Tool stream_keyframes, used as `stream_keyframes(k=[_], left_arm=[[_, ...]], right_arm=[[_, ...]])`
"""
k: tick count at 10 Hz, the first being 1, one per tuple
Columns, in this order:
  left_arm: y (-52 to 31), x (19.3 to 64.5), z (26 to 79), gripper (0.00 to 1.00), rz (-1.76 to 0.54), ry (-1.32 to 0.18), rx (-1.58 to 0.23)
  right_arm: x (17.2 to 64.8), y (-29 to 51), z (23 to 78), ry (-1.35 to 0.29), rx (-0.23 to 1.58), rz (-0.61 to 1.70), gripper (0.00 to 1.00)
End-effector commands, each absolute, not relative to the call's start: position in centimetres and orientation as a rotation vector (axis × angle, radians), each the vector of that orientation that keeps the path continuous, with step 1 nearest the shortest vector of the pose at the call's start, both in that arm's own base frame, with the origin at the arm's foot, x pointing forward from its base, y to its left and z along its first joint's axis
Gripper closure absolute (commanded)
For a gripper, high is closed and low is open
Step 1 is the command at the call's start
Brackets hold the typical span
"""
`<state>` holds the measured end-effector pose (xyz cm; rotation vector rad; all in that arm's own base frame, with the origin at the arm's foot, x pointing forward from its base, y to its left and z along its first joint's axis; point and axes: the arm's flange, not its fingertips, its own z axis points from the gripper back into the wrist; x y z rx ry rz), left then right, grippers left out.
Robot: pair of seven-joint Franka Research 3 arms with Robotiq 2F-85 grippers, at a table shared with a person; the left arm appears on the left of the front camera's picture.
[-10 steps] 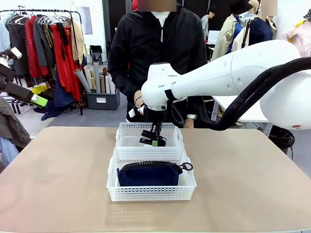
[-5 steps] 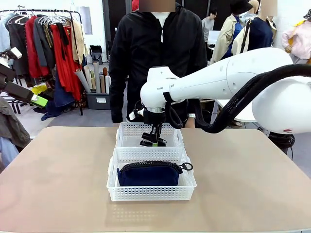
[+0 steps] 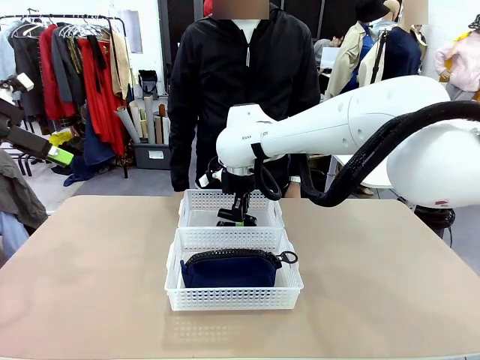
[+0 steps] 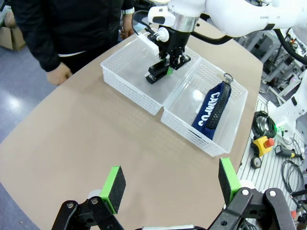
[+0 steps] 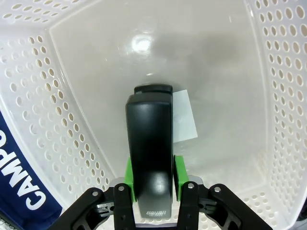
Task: Distribute items into two baskets.
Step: Place the picked Stapler into the Organizing basket as instructed by the person.
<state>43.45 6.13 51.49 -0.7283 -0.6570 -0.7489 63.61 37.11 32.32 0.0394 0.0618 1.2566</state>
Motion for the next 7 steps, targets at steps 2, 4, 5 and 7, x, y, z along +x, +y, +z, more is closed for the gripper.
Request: stream_keyframes(k=[2, 4, 5, 7], left_arm=[[6.1, 43.3, 51.5, 0.0, -0.752, -0.664, -0.737], [6.1, 43.3, 51.5, 0.0, -0.752, -0.664, -0.737], [6.1, 43.3, 51.5, 0.0, -0.752, -0.664, -0.737], [6.1, 43.3, 51.5, 0.0, -0.752, -0.664, -0.737]], right_arm=[[64.3, 37.1, 33.4, 0.055, 0.064, 1.268, 0.01], [63.9, 36.3, 34.7, 0.029, 0.065, 1.256, 0.0], [63.2, 36.0, 35.7, 0.004, 0.06, 1.256, 0.0], [62.2, 35.5, 37.1, -0.038, 0.052, 1.252, 0.0]])
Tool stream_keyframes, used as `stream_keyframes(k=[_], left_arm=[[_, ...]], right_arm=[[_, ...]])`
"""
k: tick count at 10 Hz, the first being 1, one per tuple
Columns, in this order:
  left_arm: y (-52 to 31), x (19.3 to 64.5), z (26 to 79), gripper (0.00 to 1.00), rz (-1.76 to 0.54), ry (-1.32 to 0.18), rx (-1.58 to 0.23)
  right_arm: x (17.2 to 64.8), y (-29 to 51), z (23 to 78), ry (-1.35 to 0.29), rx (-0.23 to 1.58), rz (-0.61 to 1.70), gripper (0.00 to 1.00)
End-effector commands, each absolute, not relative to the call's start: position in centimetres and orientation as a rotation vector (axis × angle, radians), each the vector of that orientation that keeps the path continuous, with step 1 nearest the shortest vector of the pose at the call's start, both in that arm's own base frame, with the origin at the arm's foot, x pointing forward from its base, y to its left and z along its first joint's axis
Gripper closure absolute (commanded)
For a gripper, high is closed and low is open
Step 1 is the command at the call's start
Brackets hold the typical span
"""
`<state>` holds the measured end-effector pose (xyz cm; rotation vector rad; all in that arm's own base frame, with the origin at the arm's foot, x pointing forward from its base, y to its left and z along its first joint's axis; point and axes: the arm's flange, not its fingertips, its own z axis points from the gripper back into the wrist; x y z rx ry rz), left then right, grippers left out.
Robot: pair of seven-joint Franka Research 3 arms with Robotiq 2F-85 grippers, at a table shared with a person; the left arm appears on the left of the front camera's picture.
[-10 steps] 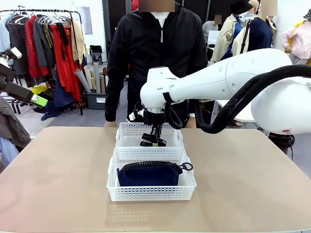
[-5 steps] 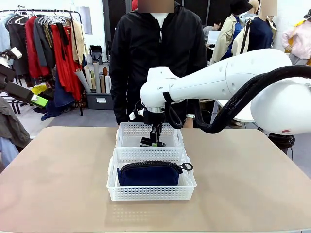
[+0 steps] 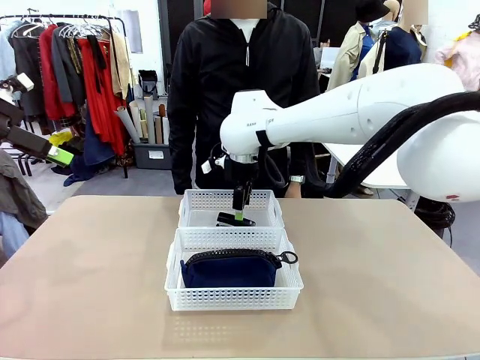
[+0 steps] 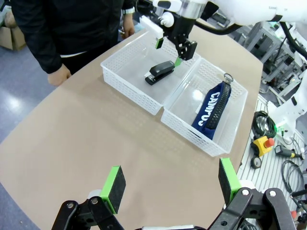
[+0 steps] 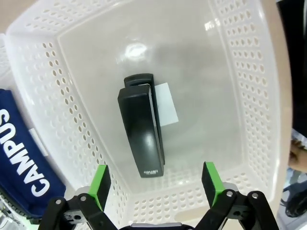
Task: Distribute items into two baskets.
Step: Place the picked Stapler into the Organizing basket as instructed by the person.
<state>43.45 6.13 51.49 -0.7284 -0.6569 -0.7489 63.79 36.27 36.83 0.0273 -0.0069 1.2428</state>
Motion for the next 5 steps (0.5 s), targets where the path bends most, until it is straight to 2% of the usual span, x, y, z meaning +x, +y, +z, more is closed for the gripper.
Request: stream_keyframes(k=[1, 3, 4, 5], left_arm=[[6.1, 43.3, 51.5, 0.0, -0.752, -0.664, -0.737], [6.1, 43.3, 51.5, 0.0, -0.752, -0.664, -0.737], [6.1, 43.3, 51.5, 0.0, -0.752, -0.664, -0.737], [6.1, 43.3, 51.5, 0.0, -0.752, -0.664, -0.737]], right_arm=[[61.6, 35.4, 37.7, -0.055, 0.05, 1.257, 0.0], [60.5, 35.2, 38.9, -0.1, 0.061, 1.276, 0.0], [62.9, 36.2, 38.3, -0.041, 0.018, 1.249, 0.0], [62.9, 36.2, 38.3, -0.041, 0.018, 1.249, 0.0]])
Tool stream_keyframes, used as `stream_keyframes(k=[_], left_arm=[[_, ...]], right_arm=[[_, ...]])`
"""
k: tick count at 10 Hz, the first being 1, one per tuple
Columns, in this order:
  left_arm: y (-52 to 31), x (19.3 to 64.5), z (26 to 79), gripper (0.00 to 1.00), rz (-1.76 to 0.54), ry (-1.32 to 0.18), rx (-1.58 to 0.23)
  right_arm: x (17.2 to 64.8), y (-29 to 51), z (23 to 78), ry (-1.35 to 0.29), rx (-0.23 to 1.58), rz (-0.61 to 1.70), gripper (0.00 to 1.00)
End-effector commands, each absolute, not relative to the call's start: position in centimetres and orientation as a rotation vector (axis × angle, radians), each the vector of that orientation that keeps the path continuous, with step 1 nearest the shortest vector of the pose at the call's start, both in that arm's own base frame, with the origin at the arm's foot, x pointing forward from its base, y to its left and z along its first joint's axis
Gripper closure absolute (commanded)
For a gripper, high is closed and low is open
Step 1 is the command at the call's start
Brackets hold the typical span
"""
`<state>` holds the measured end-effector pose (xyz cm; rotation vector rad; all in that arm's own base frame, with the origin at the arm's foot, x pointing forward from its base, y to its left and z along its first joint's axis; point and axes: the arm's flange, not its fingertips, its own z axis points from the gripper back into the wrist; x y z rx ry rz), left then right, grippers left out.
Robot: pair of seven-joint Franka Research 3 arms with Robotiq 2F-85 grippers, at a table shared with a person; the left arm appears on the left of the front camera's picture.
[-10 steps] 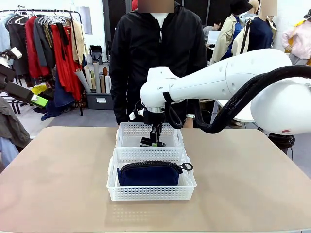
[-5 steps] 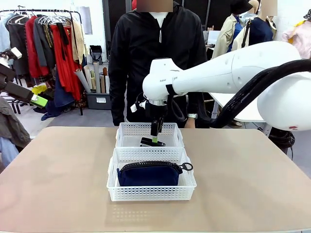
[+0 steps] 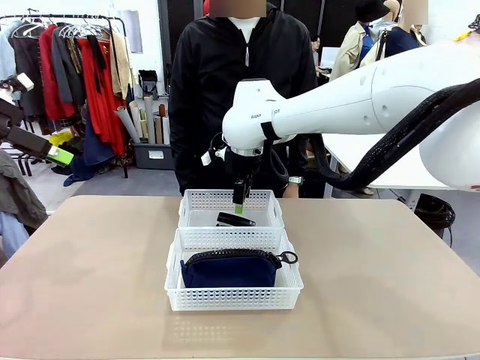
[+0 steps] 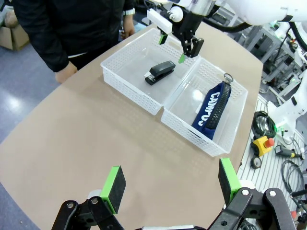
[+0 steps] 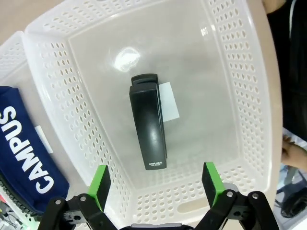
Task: Distribute items into two baskets.
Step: Place the picked Stapler into the Organizing basket as instructed by the person.
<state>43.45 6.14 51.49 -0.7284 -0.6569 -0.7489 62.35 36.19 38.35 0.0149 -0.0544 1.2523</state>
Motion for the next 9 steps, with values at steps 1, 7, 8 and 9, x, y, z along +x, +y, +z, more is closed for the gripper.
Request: stream_keyframes(k=[1, 7, 8, 9], left_arm=[[6.1, 43.3, 51.55, 0.0, -0.752, -0.664, -0.737], [6.1, 43.3, 51.55, 0.0, -0.752, -0.664, -0.737], [6.1, 43.3, 51.55, 0.0, -0.752, -0.664, -0.737], [6.1, 43.3, 51.55, 0.0, -0.752, -0.664, -0.737]], right_arm=[[62.94, 36.22, 38.26, -0.041, 0.018, 1.249, 0.0], [62.94, 36.22, 38.26, -0.041, 0.018, 1.249, 0.0], [62.94, 36.22, 38.26, -0.041, 0.018, 1.249, 0.0], [62.94, 36.22, 38.26, -0.041, 0.018, 1.249, 0.0]])
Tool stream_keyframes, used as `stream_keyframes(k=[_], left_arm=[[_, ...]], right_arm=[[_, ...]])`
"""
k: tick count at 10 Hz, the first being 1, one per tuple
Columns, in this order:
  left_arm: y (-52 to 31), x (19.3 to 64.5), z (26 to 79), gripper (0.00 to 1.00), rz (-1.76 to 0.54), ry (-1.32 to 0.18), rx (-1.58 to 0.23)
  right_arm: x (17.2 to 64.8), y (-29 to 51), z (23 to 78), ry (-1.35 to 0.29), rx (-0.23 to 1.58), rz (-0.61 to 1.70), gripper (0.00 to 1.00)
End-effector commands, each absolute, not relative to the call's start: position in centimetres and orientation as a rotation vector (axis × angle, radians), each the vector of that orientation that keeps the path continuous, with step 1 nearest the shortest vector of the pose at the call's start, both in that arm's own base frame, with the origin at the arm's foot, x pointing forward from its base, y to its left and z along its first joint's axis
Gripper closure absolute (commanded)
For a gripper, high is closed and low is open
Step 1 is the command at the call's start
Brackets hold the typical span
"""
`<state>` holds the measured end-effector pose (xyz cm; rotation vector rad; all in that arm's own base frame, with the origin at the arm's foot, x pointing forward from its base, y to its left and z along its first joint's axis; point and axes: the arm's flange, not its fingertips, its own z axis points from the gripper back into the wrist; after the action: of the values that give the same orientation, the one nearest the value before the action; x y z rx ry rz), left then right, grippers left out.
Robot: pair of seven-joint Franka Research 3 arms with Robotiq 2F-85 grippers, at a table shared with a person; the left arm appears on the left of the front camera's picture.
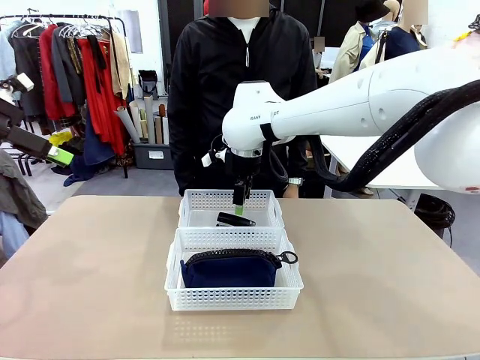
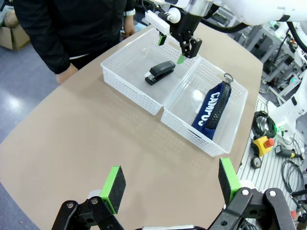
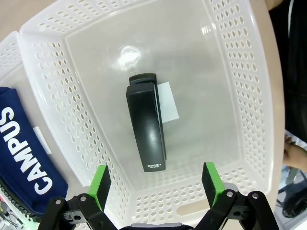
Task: Distribute items into two baskets.
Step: Place the picked Stapler into the Organizing basket as instructed by the person.
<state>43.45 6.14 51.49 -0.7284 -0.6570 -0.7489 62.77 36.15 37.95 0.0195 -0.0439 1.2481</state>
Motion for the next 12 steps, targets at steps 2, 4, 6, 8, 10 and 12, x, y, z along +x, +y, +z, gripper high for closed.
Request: stream_keyframes(k=[2, 4, 6, 8, 10, 12], left_arm=[[6.1, 43.3, 51.5, 0.0, -0.752, -0.664, -0.737], [6.1, 43.3, 51.5, 0.0, -0.752, -0.664, -0.737], [6.1, 43.3, 51.5, 0.0, -0.752, -0.664, -0.737], [6.1, 43.3, 51.5, 0.0, -0.752, -0.664, -0.737], [6.1, 43.3, 51.5, 0.0, -0.752, -0.664, -0.737], [6.1, 43.3, 51.5, 0.0, -0.752, -0.664, -0.737]], right_arm=[[62.8, 36.2, 38.0, -0.044, 0.019, 1.248, 0.0], [62.8, 33.0, 39.8, -0.102, 0.127, 1.226, 0.0], [61.8, 28.8, 41.8, -0.148, 0.202, 1.15, 0.0], [60.4, 24.7, 43.6, -0.199, 0.284, 1.099, 0.0], [58.2, 20.1, 45.2, -0.252, 0.43, 1.026, 0.0], [55.9, 16.1, 47.3, -0.313, 0.495, 0.951, 0.0]])
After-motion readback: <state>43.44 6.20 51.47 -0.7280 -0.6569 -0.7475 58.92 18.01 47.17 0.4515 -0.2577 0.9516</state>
